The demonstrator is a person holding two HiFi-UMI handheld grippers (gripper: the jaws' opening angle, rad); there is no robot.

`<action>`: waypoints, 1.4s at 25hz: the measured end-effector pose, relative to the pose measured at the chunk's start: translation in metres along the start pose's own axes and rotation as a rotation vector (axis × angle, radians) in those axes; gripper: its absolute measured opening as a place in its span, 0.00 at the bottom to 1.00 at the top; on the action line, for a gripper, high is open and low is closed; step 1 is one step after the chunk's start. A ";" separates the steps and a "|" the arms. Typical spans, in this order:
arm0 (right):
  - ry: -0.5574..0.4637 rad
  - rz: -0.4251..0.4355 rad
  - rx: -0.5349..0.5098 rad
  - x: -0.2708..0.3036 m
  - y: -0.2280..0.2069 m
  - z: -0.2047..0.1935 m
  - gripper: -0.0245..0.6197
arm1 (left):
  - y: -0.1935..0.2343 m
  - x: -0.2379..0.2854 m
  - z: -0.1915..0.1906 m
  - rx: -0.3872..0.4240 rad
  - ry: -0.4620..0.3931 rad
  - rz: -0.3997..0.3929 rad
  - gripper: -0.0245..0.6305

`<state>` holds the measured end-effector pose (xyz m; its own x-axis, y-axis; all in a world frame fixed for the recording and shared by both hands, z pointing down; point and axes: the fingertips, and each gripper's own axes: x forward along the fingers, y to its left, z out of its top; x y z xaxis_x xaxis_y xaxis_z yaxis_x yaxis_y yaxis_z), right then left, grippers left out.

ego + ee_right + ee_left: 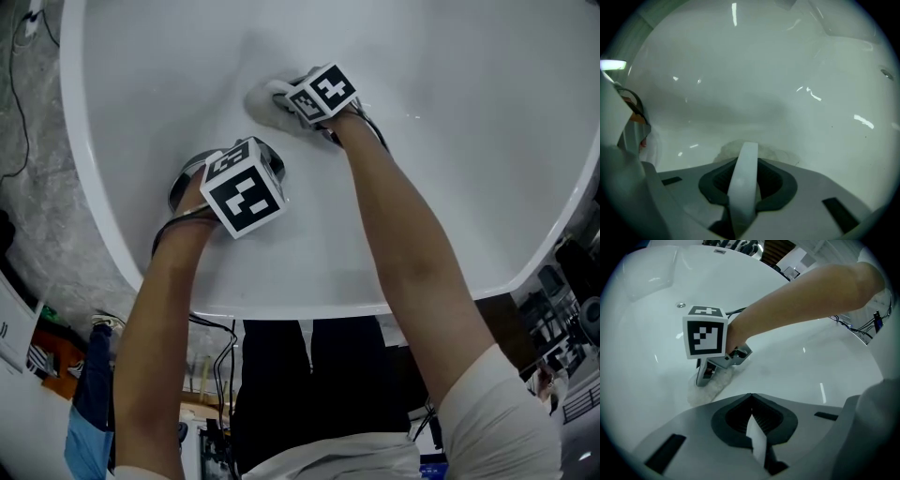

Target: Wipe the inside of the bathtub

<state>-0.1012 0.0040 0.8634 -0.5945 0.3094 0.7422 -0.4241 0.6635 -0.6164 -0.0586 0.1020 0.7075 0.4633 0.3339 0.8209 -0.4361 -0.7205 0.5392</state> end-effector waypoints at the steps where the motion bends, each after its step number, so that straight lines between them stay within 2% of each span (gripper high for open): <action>1: -0.002 0.013 -0.009 0.003 0.002 0.002 0.18 | 0.001 0.001 0.000 0.002 -0.001 -0.003 0.05; 6: -0.015 0.072 -0.033 0.001 0.017 0.010 0.18 | -0.003 -0.002 0.002 0.007 -0.007 -0.010 0.05; 16: -0.032 0.196 0.013 -0.009 0.040 0.016 0.18 | -0.001 -0.009 -0.004 -0.001 -0.016 -0.014 0.05; 20: -0.040 0.246 0.062 -0.027 0.050 0.012 0.18 | -0.005 -0.014 -0.007 -0.013 -0.026 -0.008 0.05; 23: -0.087 0.278 0.114 -0.045 0.056 0.009 0.18 | -0.006 -0.021 -0.005 -0.035 -0.054 0.003 0.05; 27: -0.178 0.272 0.186 -0.074 0.058 0.011 0.18 | -0.004 -0.035 -0.003 -0.059 -0.081 0.033 0.05; 35: -0.327 0.193 0.255 -0.136 0.069 0.012 0.18 | -0.008 -0.064 0.003 -0.093 -0.130 0.110 0.05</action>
<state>-0.0576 -0.0005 0.7168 -0.8461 0.1523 0.5108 -0.4151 0.4129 -0.8107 -0.0828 0.0846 0.6506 0.5018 0.1705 0.8480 -0.5565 -0.6869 0.4674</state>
